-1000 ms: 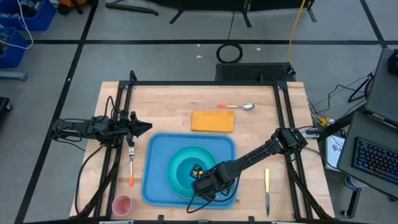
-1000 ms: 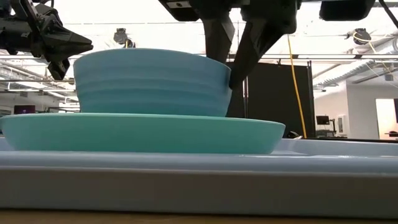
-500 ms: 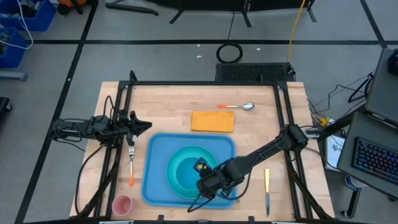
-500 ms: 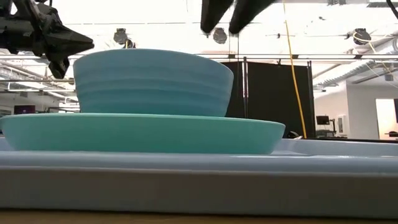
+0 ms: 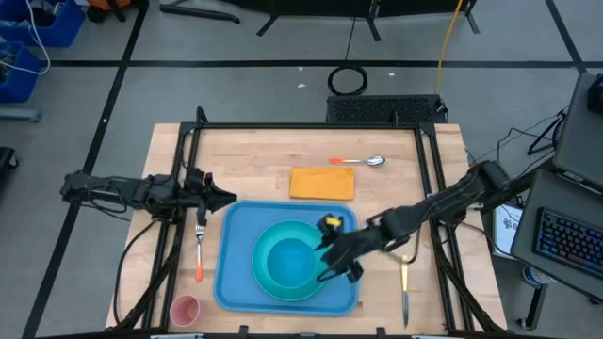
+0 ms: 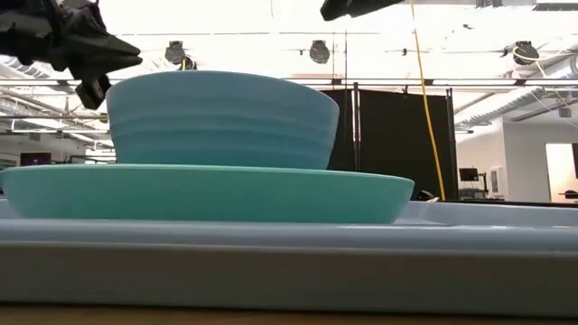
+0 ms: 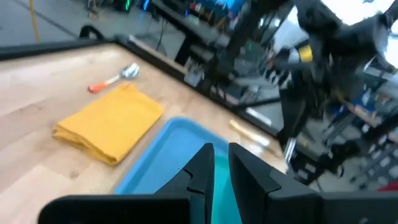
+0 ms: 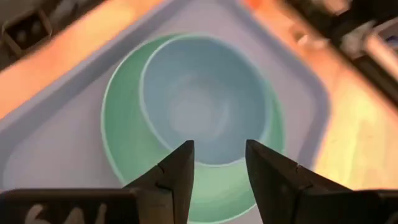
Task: Set up tray
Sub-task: Put the pink cup on the blue table to the top right of the blue plate
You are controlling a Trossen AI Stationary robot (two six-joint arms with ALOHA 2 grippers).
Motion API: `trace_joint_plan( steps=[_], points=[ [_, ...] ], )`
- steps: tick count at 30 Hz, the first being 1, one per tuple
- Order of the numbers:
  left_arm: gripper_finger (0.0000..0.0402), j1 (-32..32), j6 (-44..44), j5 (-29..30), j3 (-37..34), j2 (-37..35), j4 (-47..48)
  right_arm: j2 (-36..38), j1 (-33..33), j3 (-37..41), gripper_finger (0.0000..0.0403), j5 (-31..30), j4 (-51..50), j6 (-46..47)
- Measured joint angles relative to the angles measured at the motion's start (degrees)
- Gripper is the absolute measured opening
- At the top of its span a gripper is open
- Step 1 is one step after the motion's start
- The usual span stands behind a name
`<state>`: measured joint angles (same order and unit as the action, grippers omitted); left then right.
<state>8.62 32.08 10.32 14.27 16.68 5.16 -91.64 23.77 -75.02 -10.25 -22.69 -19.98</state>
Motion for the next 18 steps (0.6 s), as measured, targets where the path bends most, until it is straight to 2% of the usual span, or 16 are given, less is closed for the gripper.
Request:
trace_joint_plan(
  steps=[4, 9, 14, 18],
  points=[
    [0.0051, 2.53, -0.71, 0.04, 6.89, 10.57, 6.42, 8.51, -1.19, 12.46, 0.0135, -0.02, 15.60, 0.45],
    [0.0051, 9.34, -7.49, 0.26, 17.05, 24.80, 17.55, 16.91, -2.07, 24.95, 0.0134, 0.03, 31.03, -0.05],
    [0.0051, 17.39, -6.85, 8.43, 25.53, 35.09, 26.92, 22.37, -2.45, 32.33, 0.0135, -0.01, 37.32, 1.34],
    [0.0051, 23.60, -3.00, 9.43, 29.71, 40.28, 32.36, 24.10, -2.42, 34.30, 0.0135, -0.01, 38.49, 2.62]
  ],
)
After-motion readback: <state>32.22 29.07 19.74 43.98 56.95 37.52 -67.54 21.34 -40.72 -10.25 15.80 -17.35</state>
